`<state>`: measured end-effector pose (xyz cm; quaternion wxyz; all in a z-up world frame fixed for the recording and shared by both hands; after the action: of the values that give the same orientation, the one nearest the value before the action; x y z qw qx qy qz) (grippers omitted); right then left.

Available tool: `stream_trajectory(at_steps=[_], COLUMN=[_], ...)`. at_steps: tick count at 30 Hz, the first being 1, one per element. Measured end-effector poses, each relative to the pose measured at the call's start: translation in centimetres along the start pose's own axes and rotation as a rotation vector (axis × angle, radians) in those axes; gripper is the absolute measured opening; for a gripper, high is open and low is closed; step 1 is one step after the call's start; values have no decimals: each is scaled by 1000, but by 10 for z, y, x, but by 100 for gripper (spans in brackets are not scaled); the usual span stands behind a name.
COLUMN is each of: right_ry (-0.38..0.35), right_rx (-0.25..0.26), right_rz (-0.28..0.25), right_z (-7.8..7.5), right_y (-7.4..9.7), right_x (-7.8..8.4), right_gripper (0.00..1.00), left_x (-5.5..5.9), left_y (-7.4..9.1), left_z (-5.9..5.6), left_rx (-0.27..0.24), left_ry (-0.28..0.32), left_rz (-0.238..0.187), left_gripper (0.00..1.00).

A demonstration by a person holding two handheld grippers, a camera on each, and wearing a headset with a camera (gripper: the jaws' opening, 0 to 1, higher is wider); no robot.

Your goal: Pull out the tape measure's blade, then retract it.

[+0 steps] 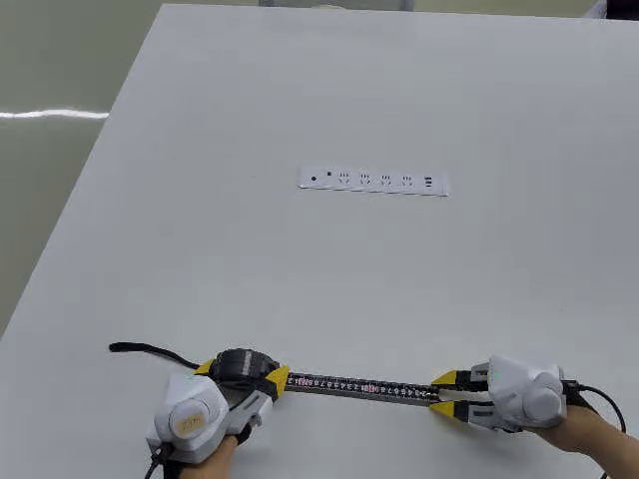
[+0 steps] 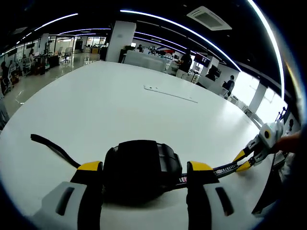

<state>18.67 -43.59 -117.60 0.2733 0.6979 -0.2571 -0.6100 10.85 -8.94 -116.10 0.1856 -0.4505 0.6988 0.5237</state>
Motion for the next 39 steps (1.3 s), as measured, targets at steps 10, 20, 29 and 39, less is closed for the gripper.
stream_trajectory(at_steps=[10, 20, 29, 39], right_ry=[4, 10, 9, 5], right_rx=[3, 7, 8, 12], right_rz=[16, 21, 21, 18], right_z=[0, 2, 1, 1], right_y=[-1, 0, 0, 1], right_x=[-2, -2, -3, -3], right_gripper=[12, 12, 12, 12], left_x=[2, 9, 9, 8], left_y=[-2, -4, -4, -4], left_z=[0, 0, -1, -1], left_rx=[-26, -80, -93, -99], left_ry=[8, 66, 81, 87], left_rz=[1, -23, -20, 3], left_gripper=[68, 68, 67, 65])
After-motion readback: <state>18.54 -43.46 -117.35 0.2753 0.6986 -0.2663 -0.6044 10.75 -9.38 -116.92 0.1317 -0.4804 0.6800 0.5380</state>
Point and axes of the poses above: the centre of the closed fingertips' face, and the gripper's own axes: y roughly backward along the fingers, z roughly to its left, x roughly out of its underside, the point moved 9 cm from there along y, roughly backward along the fingers, and after that the axes turned 10 degrees about y, right-handed, at the moved point
